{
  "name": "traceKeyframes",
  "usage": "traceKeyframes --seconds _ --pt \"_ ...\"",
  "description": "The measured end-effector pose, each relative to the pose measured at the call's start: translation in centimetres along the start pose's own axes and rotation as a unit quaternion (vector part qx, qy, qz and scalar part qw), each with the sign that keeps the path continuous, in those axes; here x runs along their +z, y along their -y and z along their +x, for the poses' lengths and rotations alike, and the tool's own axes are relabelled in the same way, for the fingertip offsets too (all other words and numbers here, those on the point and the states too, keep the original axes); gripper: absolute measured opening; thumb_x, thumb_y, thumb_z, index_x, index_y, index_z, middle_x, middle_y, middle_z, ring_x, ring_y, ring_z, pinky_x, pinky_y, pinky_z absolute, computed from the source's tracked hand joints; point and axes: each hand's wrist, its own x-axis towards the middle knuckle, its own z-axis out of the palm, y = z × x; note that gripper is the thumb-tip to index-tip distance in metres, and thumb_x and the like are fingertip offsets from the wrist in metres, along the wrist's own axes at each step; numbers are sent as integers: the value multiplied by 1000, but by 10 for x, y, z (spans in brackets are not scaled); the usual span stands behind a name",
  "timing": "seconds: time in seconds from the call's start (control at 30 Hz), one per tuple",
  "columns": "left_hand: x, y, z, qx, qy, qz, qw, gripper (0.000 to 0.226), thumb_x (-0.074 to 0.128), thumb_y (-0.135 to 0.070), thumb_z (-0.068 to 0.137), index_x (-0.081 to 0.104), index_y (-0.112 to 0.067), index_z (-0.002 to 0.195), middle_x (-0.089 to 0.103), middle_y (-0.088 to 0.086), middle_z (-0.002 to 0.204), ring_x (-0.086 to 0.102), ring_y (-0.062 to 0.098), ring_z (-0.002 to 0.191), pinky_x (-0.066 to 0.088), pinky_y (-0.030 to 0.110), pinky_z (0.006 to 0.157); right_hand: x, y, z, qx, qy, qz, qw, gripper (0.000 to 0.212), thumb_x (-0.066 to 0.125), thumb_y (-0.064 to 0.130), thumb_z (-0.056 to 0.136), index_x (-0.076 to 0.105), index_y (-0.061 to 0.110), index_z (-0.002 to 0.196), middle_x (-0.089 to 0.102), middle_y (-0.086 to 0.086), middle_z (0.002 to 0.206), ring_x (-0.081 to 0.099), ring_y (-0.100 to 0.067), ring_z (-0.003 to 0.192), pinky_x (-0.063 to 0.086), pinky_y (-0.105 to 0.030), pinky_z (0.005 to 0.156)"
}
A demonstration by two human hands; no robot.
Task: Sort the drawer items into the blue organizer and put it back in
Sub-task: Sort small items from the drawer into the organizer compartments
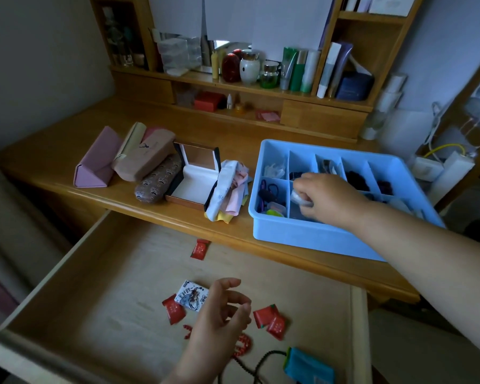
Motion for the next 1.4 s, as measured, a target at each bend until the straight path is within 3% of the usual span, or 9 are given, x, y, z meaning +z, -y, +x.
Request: traceKeyframes --seconds 0.23,0.43,0.8,0.9,0.97,1.03,1.17,1.3,1.4 --pt "-6 25 1 -20 2 1 1000 30 60 7 85 57 -16 103 65 1 79 60 19 64 51 32 63 -7 -5 17 57 194 -11 979 20 66 21 74 49 29 67 55 11 75 52 -14 73 39 -26 58" --pt "-29 51 3 -66 -61 24 996 23 58 9 85 58 -11 96 61 12 73 56 16 57 46 28 55 5 0 24 40 93 -127 987 23 58 12 74 42 25 63 46 8 65 37 -9 58 32 -31 71" --pt "-41 56 4 -58 -92 200 974 16 61 -7 87 60 -21 94 57 -2 70 48 9 55 38 19 52 5 -1 21 133 103 30 985 21 60 7 81 52 22 69 56 2 79 49 -17 71 34 -26 56" --pt "-47 54 0 -34 -79 248 965 21 63 -6 83 59 -27 83 52 -7 63 45 6 53 36 17 50 -1 2 -4 125 -63 134 981 19 71 24 81 56 19 71 61 2 79 54 -19 77 40 -29 66" --pt "-55 55 1 -26 -69 280 957 23 65 -8 82 58 -29 80 51 -6 60 44 5 52 35 17 50 3 18 -31 49 -249 111 961 18 68 21 82 57 14 69 58 1 71 52 -21 72 39 -31 63" --pt "-62 53 6 -18 -69 313 947 19 66 -10 83 59 -28 83 56 -5 70 49 5 57 39 17 53 15 46 -63 -42 -314 93 944 16 62 20 82 58 14 68 54 3 66 47 -16 66 35 -28 60" --pt "-74 45 27 10 -131 387 913 33 62 -6 82 60 -18 113 56 5 114 58 17 91 46 25 79 82 78 -108 -57 -100 103 988 22 49 38 88 64 23 80 56 13 76 53 -8 69 35 -19 58" --pt "-78 44 50 13 26 586 810 72 52 1 79 36 -31 142 34 -3 148 26 19 136 24 36 114 136 83 -119 94 40 169 980 24 56 38 89 60 34 112 48 23 104 55 -2 96 39 -16 73" --pt "-78 40 61 33 78 673 735 60 59 -18 87 36 -30 141 39 -7 144 24 16 138 8 40 119 142 93 -113 125 40 206 970 17 59 38 87 63 35 104 49 25 93 54 1 87 39 -10 71"
